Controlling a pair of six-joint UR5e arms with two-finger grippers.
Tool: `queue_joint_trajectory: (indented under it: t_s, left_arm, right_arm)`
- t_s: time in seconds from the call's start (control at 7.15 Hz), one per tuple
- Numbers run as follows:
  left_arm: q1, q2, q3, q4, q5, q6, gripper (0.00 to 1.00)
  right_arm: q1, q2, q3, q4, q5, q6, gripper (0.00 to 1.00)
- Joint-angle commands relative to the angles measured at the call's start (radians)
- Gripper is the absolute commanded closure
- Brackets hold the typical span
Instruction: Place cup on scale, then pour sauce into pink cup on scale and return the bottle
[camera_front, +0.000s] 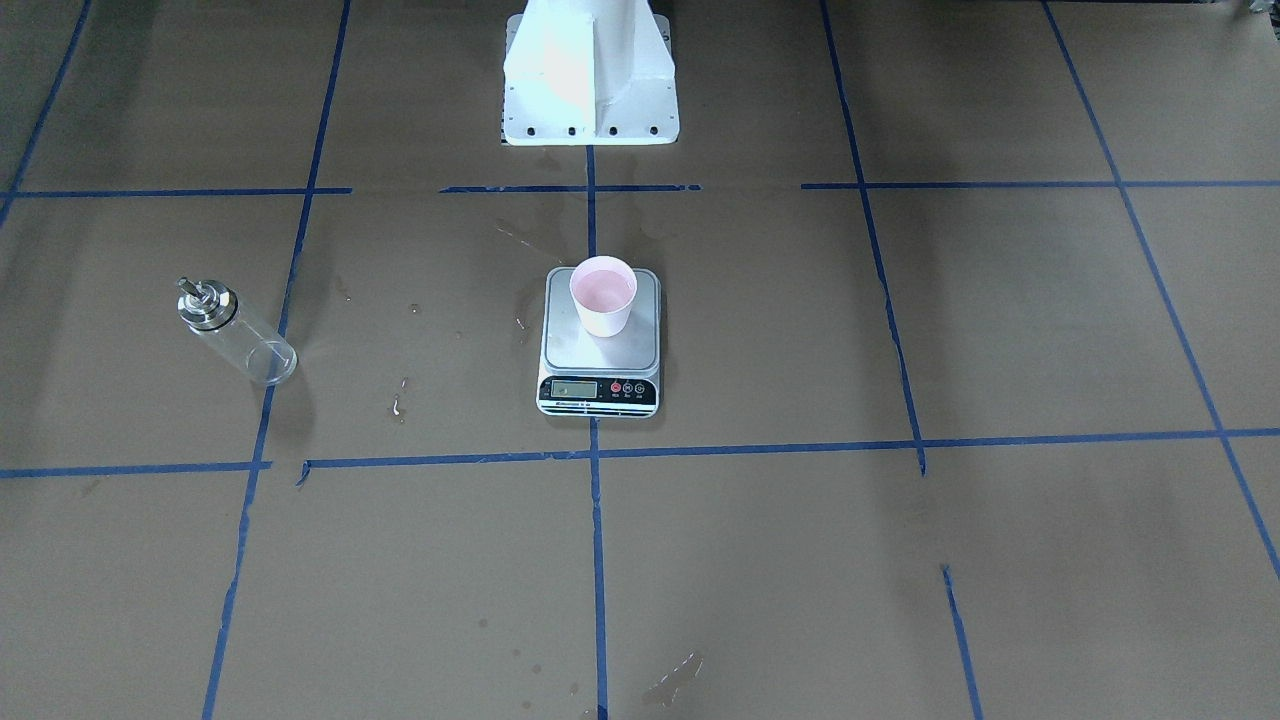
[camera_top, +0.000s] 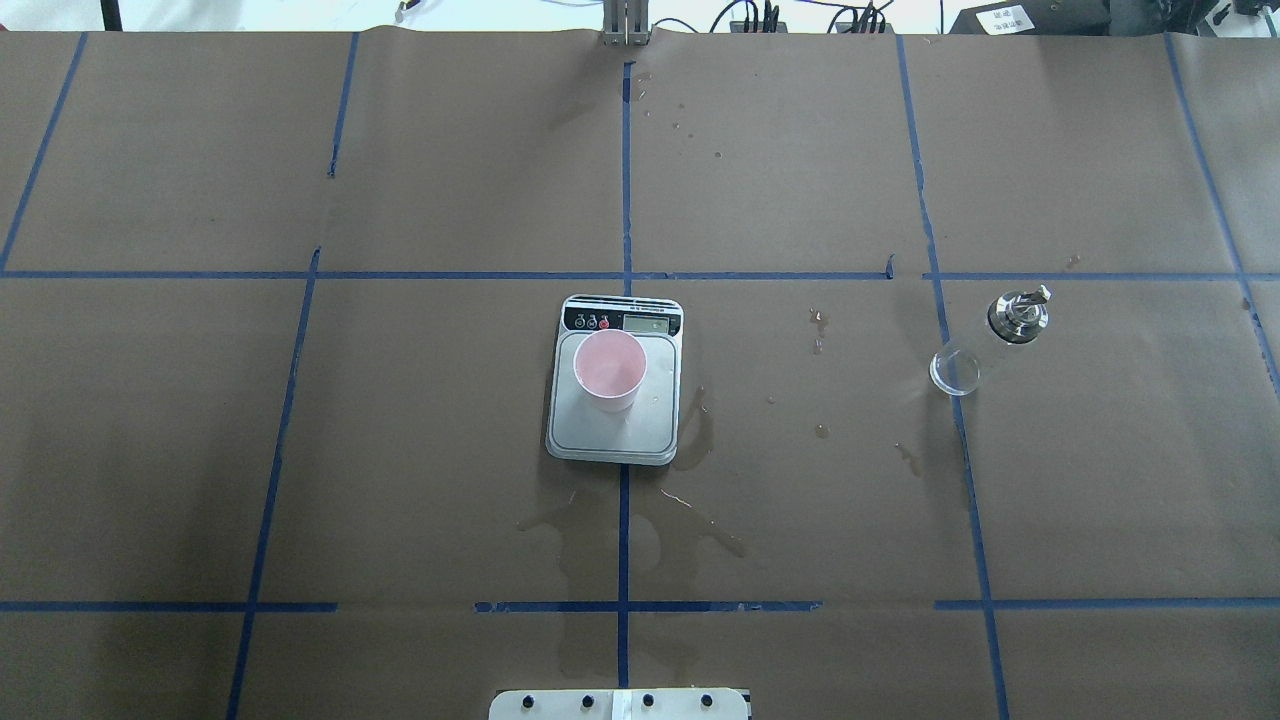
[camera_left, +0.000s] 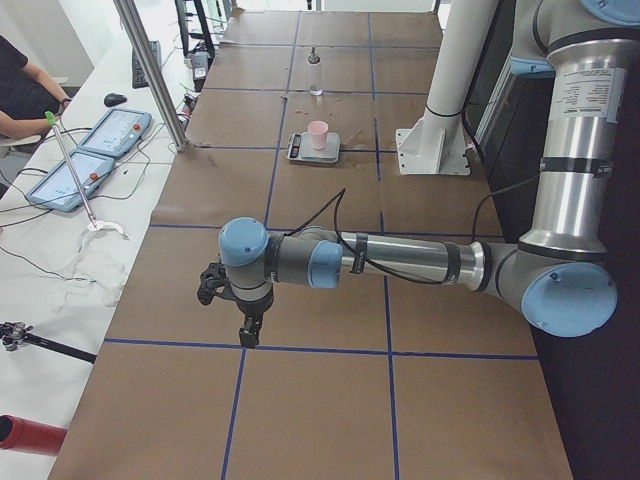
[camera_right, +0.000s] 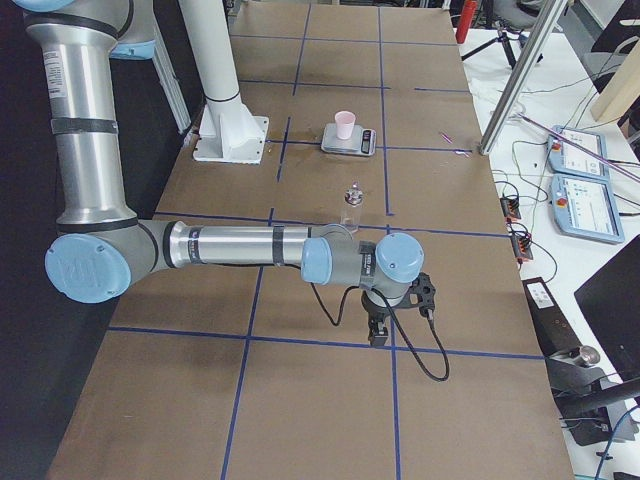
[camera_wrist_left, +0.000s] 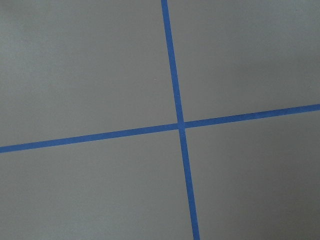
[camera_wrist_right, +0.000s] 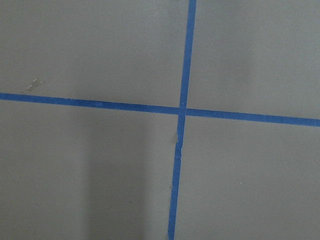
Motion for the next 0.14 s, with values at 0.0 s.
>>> queue_joint_trajectory:
  t_s: [0.0]
  left_arm:
    - [0.000, 0.000, -0.002, -0.001, 0.000, 0.000, 0.00]
  right_arm:
    - [0.000, 0.002, 0.001, 0.000, 0.000, -0.001, 0.00]
